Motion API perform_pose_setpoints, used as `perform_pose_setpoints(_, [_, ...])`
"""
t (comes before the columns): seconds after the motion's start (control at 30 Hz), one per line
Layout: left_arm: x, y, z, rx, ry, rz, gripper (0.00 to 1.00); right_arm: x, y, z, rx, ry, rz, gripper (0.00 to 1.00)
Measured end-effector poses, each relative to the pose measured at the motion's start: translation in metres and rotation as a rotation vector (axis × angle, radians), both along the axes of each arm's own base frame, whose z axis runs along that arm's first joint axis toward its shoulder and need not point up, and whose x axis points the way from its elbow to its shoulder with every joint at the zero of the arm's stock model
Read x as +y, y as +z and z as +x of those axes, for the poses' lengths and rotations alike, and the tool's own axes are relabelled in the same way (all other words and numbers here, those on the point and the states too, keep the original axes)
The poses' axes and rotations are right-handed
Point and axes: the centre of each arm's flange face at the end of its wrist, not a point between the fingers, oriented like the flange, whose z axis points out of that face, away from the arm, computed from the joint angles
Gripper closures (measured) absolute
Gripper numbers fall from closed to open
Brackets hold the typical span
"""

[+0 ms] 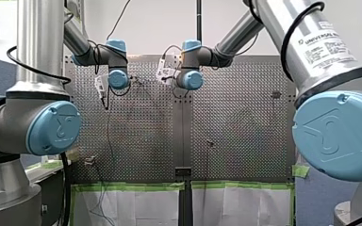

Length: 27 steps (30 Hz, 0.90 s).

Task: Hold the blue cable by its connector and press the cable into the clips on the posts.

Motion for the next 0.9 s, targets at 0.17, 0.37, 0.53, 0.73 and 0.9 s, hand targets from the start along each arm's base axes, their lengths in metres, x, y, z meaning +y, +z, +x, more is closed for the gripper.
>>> perform_pose_setpoints(0.17, [0.001, 0.005, 0.01, -0.009, -0.007, -0.02, 1.0, -0.009, -0.005, 0.002, 0.002, -0.006, 0.009, 1.0])
perform_pose_setpoints(0.37, [0.002, -0.002, 0.021, 0.004, -0.006, -0.02, 1.0, -0.017, 0.0, 0.002, -0.01, -0.013, 0.004, 1.0])
perform_pose_setpoints(0.53, [0.005, 0.0, 0.028, -0.005, -0.002, -0.023, 1.0, -0.022, 0.005, 0.005, -0.019, -0.014, -0.004, 1.0])
perform_pose_setpoints(0.73, [0.008, -0.006, 0.039, 0.014, 0.001, -0.023, 1.0, -0.027, -0.001, 0.011, -0.014, -0.011, 0.0, 1.0])
perform_pose_setpoints(0.9, [0.011, -0.014, 0.047, 0.023, 0.004, -0.022, 1.0, -0.031, -0.008, 0.015, -0.01, -0.011, 0.004, 1.0])
